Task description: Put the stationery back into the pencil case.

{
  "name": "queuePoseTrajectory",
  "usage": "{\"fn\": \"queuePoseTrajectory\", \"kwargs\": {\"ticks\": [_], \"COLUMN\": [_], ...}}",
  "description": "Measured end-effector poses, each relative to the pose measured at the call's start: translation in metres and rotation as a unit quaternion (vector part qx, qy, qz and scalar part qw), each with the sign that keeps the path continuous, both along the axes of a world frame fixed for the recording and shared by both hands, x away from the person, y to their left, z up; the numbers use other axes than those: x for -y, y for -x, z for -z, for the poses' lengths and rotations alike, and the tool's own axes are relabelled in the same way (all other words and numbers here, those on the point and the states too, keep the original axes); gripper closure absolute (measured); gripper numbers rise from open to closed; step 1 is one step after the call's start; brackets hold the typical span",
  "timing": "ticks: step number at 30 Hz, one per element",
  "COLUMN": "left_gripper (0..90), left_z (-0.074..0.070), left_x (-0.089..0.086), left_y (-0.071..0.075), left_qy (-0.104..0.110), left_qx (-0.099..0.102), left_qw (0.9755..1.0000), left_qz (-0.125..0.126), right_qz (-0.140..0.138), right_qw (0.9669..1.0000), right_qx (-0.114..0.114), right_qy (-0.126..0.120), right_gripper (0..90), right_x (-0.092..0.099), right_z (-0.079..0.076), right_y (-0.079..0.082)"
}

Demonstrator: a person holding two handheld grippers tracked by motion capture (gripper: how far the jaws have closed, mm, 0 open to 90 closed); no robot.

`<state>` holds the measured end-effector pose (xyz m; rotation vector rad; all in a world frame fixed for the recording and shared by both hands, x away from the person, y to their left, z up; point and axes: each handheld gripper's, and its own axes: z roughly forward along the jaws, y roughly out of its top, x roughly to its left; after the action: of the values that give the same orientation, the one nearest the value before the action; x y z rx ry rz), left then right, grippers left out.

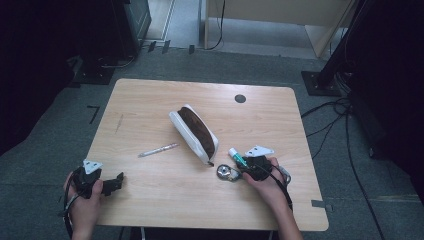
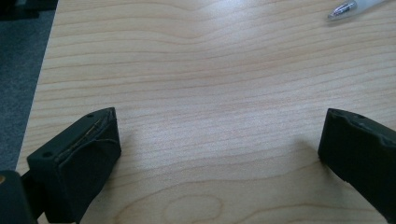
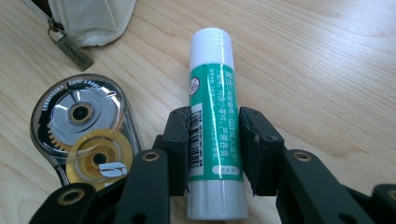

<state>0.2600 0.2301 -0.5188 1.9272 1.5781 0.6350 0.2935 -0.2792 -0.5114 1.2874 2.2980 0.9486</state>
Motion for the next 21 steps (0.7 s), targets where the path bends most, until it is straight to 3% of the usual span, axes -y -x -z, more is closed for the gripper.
{"fn": "queuePoseTrajectory", "kwargs": {"ticks": [3, 10, 17, 21], "left_gripper": [0.0, 0.0, 0.0, 0.0], "left_z": [0.0, 0.0, 0.0, 0.0], "left_x": [0.0, 0.0, 0.0, 0.0], "left_y": [0.0, 0.0, 0.0, 0.0], "left_qy": [0.0, 0.0, 0.0, 0.0], "left_qx": [0.0, 0.0, 0.0, 0.0], "left_qw": [1.0, 1.0, 1.0, 1.0], "left_qz": [0.001, 0.003, 0.003, 0.003], "right_qz": [0.01, 0.022, 0.039, 0.049], "right_qw": [0.9999, 0.9997, 0.9984, 0.9976], "right_qx": [0.0, -0.005, 0.003, 0.005], "right_qy": [-0.01, -0.006, -0.041, -0.049], "right_gripper": [66.0, 66.7, 66.7, 66.6], "right_x": [0.001, 0.0, 0.005, 0.006], "right_z": [0.001, -0.002, -0.012, -0.02], "right_y": [0.0, 0.002, 0.004, 0.005]}}
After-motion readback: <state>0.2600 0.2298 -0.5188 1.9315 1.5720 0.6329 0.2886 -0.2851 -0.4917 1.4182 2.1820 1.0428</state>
